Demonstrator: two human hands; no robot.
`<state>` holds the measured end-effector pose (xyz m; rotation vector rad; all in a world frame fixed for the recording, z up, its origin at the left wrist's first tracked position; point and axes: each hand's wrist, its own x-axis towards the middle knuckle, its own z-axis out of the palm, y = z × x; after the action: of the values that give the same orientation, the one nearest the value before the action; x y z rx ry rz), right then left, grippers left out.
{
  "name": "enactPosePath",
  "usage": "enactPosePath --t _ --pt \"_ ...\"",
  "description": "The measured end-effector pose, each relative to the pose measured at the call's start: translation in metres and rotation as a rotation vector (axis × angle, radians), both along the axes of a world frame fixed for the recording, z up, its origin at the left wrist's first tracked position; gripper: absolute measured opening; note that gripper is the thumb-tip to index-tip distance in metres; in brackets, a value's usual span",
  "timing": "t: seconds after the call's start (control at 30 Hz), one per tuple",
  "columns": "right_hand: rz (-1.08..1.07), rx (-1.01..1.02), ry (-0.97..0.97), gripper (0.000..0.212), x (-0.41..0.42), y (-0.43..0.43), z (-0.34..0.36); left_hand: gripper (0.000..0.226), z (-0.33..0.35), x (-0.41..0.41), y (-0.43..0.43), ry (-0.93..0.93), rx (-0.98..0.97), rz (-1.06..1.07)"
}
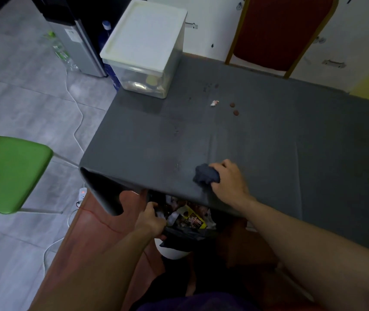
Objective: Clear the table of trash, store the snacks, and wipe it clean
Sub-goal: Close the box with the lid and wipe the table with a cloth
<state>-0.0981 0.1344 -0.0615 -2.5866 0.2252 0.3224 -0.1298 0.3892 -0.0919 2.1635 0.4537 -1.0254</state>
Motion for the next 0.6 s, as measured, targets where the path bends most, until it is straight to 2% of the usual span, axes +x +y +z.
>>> enactPosePath --t 0.07,0.17,0.47,0.6 --pt "-0.046 0.050 -0.027 0.034 0.009 -0.007 -0.004 0.059 -0.001 0.002 -0.003 -0.001 0.015 0.003" --pt "-0.317 0.154 -0.157 0.025 0.025 -0.018 -0.006 0.057 -0.001 0.006 -0.008 0.019 0.012 0.025" --pt "-0.980 0.219 -0.219 0.041 0.101 -0.086 -0.003 0.042 -0.003 0.010 -0.022 0.027 0.056 -0.002" --pt "-1.118 0.206 -0.202 0.053 0.135 -0.108 -0.002 0.049 -0.003 0.016 -0.024 0.068 0.041 0.007"
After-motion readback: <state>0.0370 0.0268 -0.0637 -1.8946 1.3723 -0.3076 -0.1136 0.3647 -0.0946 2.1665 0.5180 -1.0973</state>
